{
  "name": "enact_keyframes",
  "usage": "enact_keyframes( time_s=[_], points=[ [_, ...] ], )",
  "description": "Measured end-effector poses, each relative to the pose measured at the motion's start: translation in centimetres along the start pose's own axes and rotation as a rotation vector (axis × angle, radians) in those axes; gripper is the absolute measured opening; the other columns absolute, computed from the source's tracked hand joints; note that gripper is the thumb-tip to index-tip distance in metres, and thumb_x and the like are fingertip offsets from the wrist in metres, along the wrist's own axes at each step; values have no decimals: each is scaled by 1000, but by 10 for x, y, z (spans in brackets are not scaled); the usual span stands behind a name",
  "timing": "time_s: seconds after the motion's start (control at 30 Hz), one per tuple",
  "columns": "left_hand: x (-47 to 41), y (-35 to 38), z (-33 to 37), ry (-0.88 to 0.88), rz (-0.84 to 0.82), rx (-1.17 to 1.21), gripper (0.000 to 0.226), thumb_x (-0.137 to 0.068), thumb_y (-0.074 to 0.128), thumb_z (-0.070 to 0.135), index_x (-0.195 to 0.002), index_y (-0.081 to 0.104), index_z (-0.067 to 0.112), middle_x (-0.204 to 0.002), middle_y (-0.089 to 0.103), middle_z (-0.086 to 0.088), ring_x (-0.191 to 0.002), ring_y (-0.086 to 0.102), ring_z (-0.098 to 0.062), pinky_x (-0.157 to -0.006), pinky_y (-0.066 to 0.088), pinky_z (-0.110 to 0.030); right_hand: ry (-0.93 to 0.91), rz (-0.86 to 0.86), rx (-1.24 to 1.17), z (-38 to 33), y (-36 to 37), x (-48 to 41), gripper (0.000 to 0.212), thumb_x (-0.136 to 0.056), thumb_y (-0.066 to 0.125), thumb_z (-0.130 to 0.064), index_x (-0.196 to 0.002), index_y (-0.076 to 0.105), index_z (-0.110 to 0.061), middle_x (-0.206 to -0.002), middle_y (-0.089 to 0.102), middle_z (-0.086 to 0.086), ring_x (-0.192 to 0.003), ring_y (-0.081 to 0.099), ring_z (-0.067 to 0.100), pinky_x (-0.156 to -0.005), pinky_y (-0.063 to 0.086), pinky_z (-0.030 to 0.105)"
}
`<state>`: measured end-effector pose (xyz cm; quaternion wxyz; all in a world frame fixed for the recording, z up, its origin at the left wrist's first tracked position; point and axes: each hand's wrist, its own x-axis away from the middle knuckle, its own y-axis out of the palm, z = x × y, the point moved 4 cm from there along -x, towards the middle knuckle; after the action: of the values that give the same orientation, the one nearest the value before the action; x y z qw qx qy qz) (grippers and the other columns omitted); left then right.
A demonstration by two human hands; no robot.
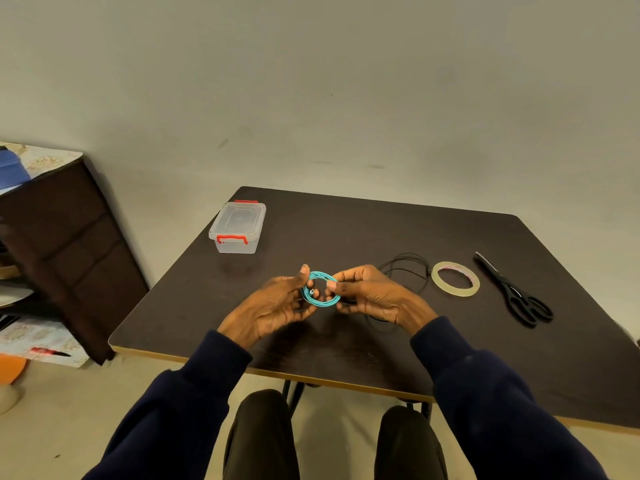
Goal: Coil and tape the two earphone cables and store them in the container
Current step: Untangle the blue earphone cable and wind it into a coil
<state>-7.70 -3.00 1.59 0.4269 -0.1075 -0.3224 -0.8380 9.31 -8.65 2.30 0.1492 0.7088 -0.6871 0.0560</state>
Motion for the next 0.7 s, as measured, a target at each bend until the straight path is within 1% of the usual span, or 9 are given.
enact_keyframes(
  time_s=[0.07,0.17,0.27,0.37,0.43,0.5,0.57,0.63,0.7],
  points=[
    [0,-2,-1,17,4,5,30,-91,66,29,-105,65,3,-97,69,-16,-89,67,-24,-76,58,-36,-15,16,-48,2,2,1,16,-90,69,-9,-104,72,-1,-103,71,16,-90,70,20,-70,60,28],
    [0,-4,-3,33,0,63,30,-91,66,26,-109,65,2,-89,72,-14,-79,71,-21,-77,57,-36,-10,75,-138,3,4,4,22,-90,68,-6,-110,70,2,-98,72,15,-85,71,19,-65,60,27],
    [1,-5,-4,17,-2,124,31,-90,67,25,-112,65,3,-84,73,-14,-80,71,-21,-82,56,-38,-3,111,-239,4,2,7,30,-90,67,-3,-119,67,4,-95,72,14,-83,70,19,-65,62,27],
    [1,-6,-5,4,9,114,25,-91,67,26,-103,67,4,-82,72,-12,-84,67,-22,-86,54,-38,2,125,-286,6,1,8,27,-90,66,0,-117,69,1,-97,73,14,-87,71,21,-70,63,30],
    [0,-9,-5,18,33,57,24,-90,68,26,-99,68,4,-84,72,-12,-86,67,-22,-83,54,-37,-1,128,-250,7,2,9,25,-88,68,1,-113,71,0,-98,74,14,-89,72,21,-72,63,31],
    [1,-12,-5,42,61,-23,27,-87,70,28,-99,71,3,-89,73,-13,-86,67,-22,-78,56,-35,-7,135,-163,8,4,9,23,-86,71,0,-109,73,-1,-101,75,15,-91,72,22,-73,63,31],
    [3,-16,-6,56,81,-89,33,-81,74,30,-101,72,3,-95,74,-16,-88,68,-24,-71,57,-33,-15,166,-53,10,4,8,21,-84,74,-1,-105,76,-3,-107,75,17,-99,72,27,-78,63,34],
    [4,-18,-6,59,81,-139,39,-75,76,32,-102,73,4,-99,75,-17,-90,69,-26,-70,58,-33,-29,208,58,11,4,6,17,-84,75,-3,-100,77,-7,-108,75,16,-108,70,32,-84,62,36],
    [6,-21,-5,79,63,-206,38,-75,76,29,-104,74,4,-102,75,-17,-90,70,-26,-72,59,-33,-39,235,154,11,6,4,14,-85,76,-4,-98,78,-9,-104,76,13,-105,71,31,-79,62,33]
  ],
)
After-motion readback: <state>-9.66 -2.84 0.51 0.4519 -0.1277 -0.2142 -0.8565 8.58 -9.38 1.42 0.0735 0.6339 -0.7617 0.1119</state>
